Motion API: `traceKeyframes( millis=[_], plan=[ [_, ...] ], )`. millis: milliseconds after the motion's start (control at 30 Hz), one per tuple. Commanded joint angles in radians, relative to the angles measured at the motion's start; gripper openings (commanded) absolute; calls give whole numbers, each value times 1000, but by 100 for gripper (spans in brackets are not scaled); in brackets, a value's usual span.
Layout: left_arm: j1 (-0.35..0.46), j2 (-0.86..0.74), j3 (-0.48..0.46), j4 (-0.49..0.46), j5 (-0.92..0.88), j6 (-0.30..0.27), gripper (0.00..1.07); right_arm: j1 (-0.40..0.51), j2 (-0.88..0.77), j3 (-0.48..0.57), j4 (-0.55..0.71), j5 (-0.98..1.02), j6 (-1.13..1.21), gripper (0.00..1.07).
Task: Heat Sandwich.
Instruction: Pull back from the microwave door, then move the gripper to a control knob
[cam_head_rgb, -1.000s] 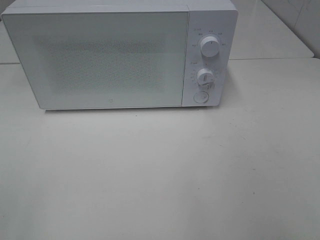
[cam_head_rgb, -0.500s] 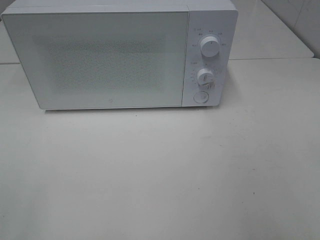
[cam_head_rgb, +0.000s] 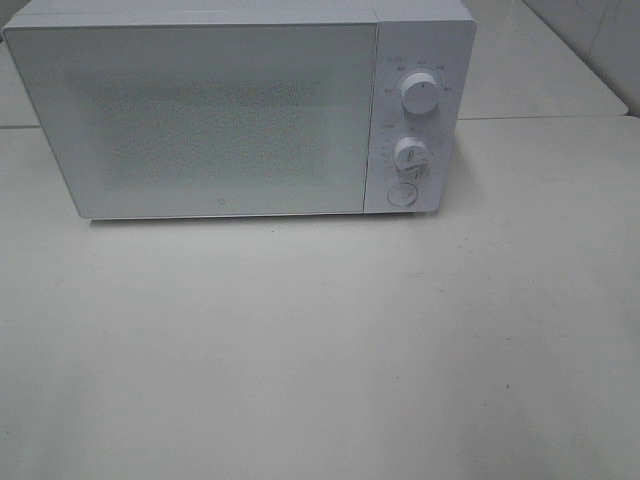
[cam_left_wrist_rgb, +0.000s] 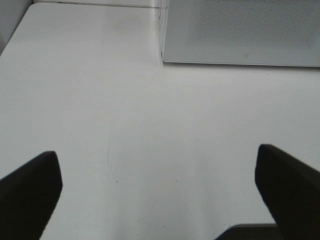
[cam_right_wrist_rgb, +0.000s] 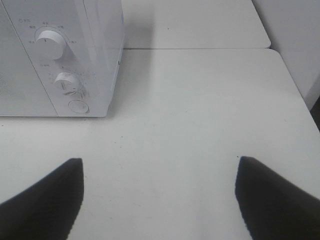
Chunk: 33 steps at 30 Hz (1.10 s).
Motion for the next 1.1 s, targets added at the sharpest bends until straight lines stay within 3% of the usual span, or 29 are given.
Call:
traceKeyframes(
  millis=[33, 800, 867, 1100],
  plan=[
    [4, -23, 1, -9, -10, -2, 98, -2, 45, -7, -1, -64, 2, 76],
    [4, -23, 1, -9, -10, -2, 98, -1, 507, -4, -5, -660, 6, 76],
    [4, -23, 1, -9, -10, -2, 98, -1, 569, 26, 2, -787, -13, 76],
    [4, -23, 1, -9, -10, -2, 98, 0, 651, 104, 172, -957, -150, 76]
  ],
)
